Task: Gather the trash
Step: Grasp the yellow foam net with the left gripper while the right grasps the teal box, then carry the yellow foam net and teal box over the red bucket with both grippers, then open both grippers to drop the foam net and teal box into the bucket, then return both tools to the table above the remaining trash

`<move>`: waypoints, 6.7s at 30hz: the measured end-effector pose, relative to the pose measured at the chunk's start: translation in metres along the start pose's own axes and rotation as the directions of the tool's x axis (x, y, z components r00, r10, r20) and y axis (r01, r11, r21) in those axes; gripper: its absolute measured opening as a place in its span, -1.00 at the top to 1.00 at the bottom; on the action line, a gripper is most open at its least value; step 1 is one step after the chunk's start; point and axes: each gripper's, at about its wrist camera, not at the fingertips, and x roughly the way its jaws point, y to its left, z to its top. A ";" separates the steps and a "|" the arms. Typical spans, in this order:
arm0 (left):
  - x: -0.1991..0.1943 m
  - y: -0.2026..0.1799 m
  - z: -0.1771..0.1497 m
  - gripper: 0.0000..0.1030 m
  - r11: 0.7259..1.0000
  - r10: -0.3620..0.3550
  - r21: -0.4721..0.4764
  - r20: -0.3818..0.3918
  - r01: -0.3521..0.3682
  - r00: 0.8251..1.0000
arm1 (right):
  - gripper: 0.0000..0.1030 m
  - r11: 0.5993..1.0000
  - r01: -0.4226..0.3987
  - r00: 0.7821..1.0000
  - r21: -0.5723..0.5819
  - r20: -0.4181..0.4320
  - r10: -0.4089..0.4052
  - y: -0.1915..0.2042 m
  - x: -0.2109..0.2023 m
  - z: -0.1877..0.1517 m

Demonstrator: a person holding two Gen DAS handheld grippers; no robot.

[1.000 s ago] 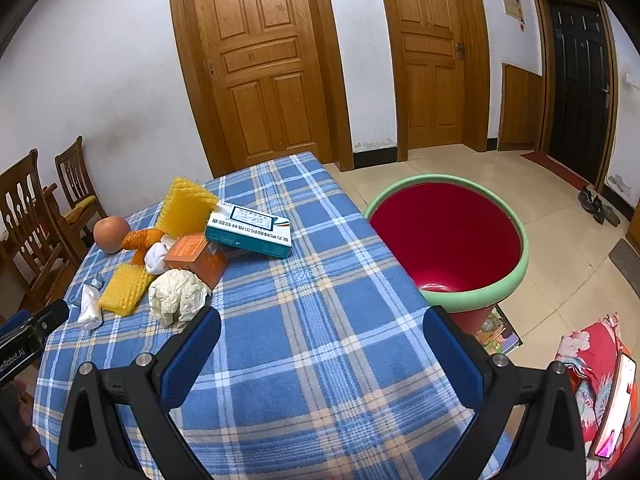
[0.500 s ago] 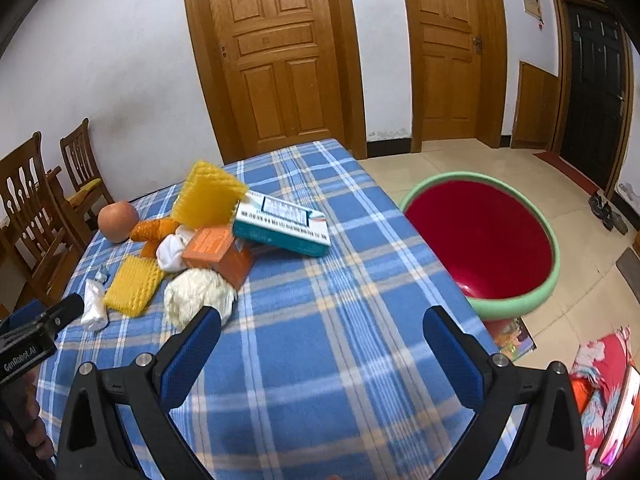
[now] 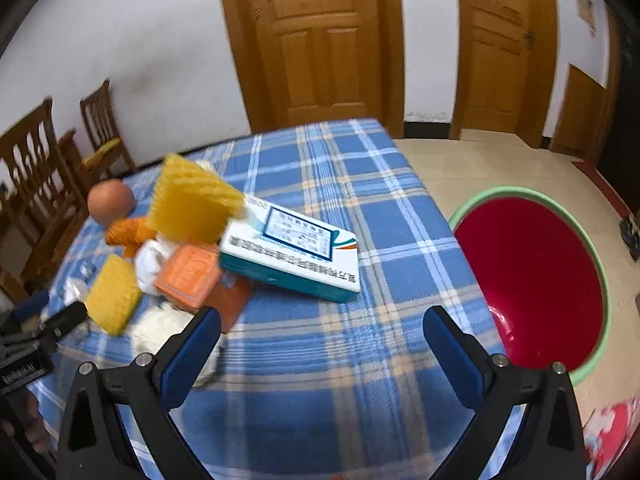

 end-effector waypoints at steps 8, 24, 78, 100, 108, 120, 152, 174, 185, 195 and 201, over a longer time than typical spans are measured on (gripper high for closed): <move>0.027 -0.011 0.006 -0.97 0.999 0.043 -0.010 -0.055 -0.043 0.998 | -1.00 0.993 0.021 0.999 -0.117 -0.025 -0.024 -0.011 0.025 0.008; 0.062 -0.017 0.012 -0.92 0.996 0.085 0.010 -0.117 -0.085 0.989 | -0.99 0.974 -0.103 0.995 -0.202 -0.025 0.100 -0.005 0.055 0.031; -0.081 -0.067 -0.006 0.56 0.953 -0.302 0.000 0.094 0.303 0.949 | 0.54 0.979 -0.174 0.983 0.107 0.073 0.167 -0.058 -0.062 -0.041; -0.041 -0.211 0.018 0.56 0.886 -0.427 0.187 -0.030 0.425 0.904 | 0.53 0.938 -0.028 0.995 0.346 0.098 -0.007 -0.166 -0.061 -0.049; -0.015 -0.259 0.024 0.56 0.856 -0.457 0.229 -0.087 0.464 0.885 | 0.49 0.902 0.022 0.995 0.432 0.076 -0.061 -0.205 -0.045 -0.046; 0.013 -0.299 0.024 0.56 0.831 -0.465 0.265 -0.156 0.490 0.872 | -0.02 0.879 0.055 0.990 0.474 0.089 -0.111 -0.224 -0.052 -0.052; -0.022 -0.261 0.013 -0.35 0.881 -0.406 0.228 -0.085 0.415 0.910 | -0.43 0.884 0.032 0.983 0.467 0.147 -0.113 -0.203 -0.086 -0.059; -0.053 -0.118 0.000 -0.35 0.976 -0.216 0.001 0.005 0.216 0.976 | -0.71 0.950 -0.084 0.988 0.301 0.146 0.041 -0.099 -0.083 -0.055; -0.053 -0.043 -0.010 -0.35 0.987 -0.112 -0.116 0.015 0.113 0.994 | -0.81 0.966 -0.109 0.990 0.234 0.115 0.083 -0.053 -0.074 -0.052; -0.037 0.013 -0.021 -0.35 0.976 -0.027 -0.215 -0.004 0.025 1.000 | -0.81 0.979 -0.118 0.991 0.168 0.079 0.106 -0.020 -0.058 -0.045; -0.027 0.032 -0.025 -0.35 0.968 0.011 -0.249 -0.019 -0.016 1.000 | -0.81 0.983 -0.134 0.990 0.127 0.064 0.127 -0.001 -0.049 -0.040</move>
